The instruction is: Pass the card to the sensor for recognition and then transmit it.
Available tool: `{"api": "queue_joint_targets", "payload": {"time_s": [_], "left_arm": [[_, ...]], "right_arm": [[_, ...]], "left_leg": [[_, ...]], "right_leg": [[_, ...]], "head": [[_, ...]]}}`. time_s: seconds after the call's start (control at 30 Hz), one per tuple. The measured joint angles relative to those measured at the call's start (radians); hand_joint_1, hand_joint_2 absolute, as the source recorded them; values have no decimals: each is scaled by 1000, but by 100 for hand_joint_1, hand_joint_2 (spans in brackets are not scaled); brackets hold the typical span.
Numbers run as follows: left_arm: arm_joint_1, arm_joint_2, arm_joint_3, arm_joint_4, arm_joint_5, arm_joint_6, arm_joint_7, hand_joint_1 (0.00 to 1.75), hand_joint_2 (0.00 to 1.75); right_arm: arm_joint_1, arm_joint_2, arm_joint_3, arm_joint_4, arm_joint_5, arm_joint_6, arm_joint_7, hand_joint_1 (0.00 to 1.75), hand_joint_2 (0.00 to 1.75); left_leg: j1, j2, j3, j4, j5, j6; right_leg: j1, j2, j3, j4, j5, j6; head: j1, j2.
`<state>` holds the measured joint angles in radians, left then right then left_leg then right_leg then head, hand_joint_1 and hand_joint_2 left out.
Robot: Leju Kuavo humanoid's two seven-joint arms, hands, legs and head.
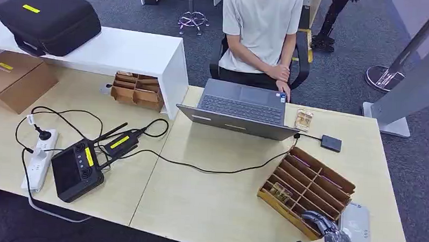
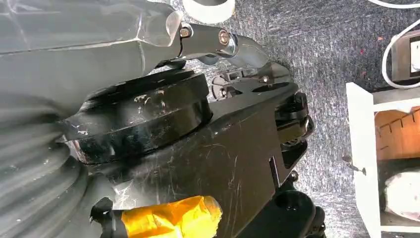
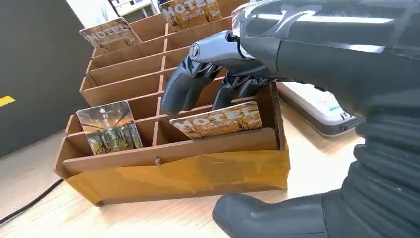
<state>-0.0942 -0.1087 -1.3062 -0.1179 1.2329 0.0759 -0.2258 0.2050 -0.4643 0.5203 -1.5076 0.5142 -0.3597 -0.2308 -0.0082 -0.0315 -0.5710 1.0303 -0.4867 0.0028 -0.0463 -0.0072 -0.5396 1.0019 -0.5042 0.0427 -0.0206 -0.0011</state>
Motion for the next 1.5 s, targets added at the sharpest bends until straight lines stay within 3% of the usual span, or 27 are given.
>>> {"api": "queue_joint_targets", "payload": {"time_s": [0.1,0.13,0.27,0.3,0.33,0.37,0.4,0.43,1.5], "left_arm": [[0,0,0,0,0,0,0,0,175],[0,0,0,0,0,0,1,0,175],[0,0,0,0,-7,-1,-1,0,175],[0,0,0,0,-6,-1,-6,0,175],[1,0,0,0,-4,0,-12,0,175],[2,0,0,0,-3,0,-15,0,175],[3,0,0,0,-3,0,-15,0,175],[3,0,0,0,-2,0,-15,0,175],[2,0,0,0,-6,1,-7,0,175]], "right_arm": [[0,0,0,0,-1,1,0,56,175],[0,0,0,0,-2,1,0,175,175],[-1,0,-1,0,-3,1,0,175,175],[-1,0,-1,0,-5,0,0,131,175],[0,0,-2,0,-5,-1,0,44,175],[0,0,-2,0,-5,-2,0,44,175],[2,0,-2,0,-4,-2,0,72,175],[4,0,-2,0,-3,-3,0,175,175],[4,0,-8,-3,-13,-2,-12,175,175]], "left_leg": [[0,0,0,0,0,0],[0,0,0,0,0,0],[0,0,0,0,0,0],[0,0,0,0,0,0],[0,0,0,0,0,0],[0,0,0,0,0,0],[0,0,0,0,0,0],[0,0,0,0,0,0],[0,0,0,0,0,0]], "right_leg": [[0,0,0,0,0,0],[0,0,0,0,0,0],[0,0,0,0,0,0],[0,0,0,0,0,0],[0,0,0,0,0,0],[0,0,0,0,0,0],[0,0,0,0,0,0],[0,0,0,0,0,0],[0,0,0,0,0,0]], "head": [[0,0],[0,0],[0,0],[0,0],[0,0],[0,0],[0,0],[0,0],[0,0]]}}
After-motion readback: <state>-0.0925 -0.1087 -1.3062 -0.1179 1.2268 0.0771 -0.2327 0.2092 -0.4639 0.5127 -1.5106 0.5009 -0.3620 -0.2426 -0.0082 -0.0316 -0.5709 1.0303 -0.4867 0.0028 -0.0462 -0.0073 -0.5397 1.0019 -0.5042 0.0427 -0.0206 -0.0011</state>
